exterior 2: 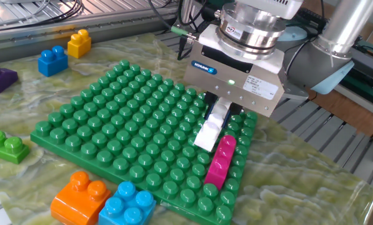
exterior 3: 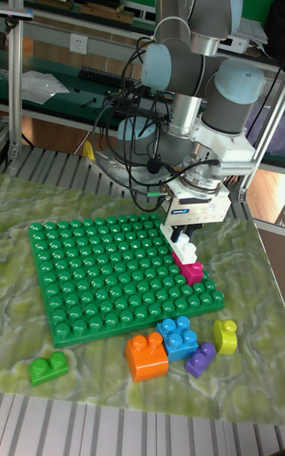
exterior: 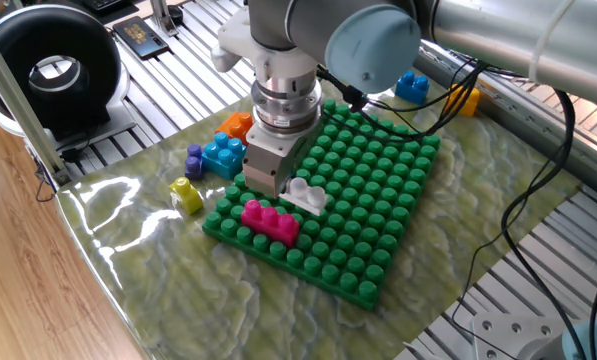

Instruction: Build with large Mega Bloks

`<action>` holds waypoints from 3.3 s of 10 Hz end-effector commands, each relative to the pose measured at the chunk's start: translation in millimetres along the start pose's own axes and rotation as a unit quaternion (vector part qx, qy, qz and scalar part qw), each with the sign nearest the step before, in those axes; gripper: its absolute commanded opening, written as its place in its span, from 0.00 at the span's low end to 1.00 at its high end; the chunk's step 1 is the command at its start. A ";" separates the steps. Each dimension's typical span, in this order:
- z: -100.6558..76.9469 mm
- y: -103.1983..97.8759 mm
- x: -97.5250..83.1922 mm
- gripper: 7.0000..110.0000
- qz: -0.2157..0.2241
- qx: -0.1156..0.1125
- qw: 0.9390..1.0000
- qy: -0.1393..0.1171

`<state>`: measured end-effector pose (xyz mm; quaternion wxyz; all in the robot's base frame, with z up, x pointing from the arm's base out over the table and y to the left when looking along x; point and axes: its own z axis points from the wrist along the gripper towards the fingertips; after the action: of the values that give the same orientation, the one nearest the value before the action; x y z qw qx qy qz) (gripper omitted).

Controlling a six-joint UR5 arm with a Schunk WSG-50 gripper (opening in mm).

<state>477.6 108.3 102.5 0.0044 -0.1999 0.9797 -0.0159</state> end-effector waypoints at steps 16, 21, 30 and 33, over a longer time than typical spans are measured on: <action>55.8 -22.5 33.0 0.00 -0.007 0.000 1.000 0.004; 61.0 -18.3 33.4 0.00 -0.003 -0.002 1.000 0.011; 60.6 -19.2 33.7 0.00 -0.003 -0.002 1.000 0.011; 60.8 -18.2 33.2 0.00 -0.003 -0.004 1.000 0.010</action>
<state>454.4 74.3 41.4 -0.0080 -0.2064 0.9782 -0.0210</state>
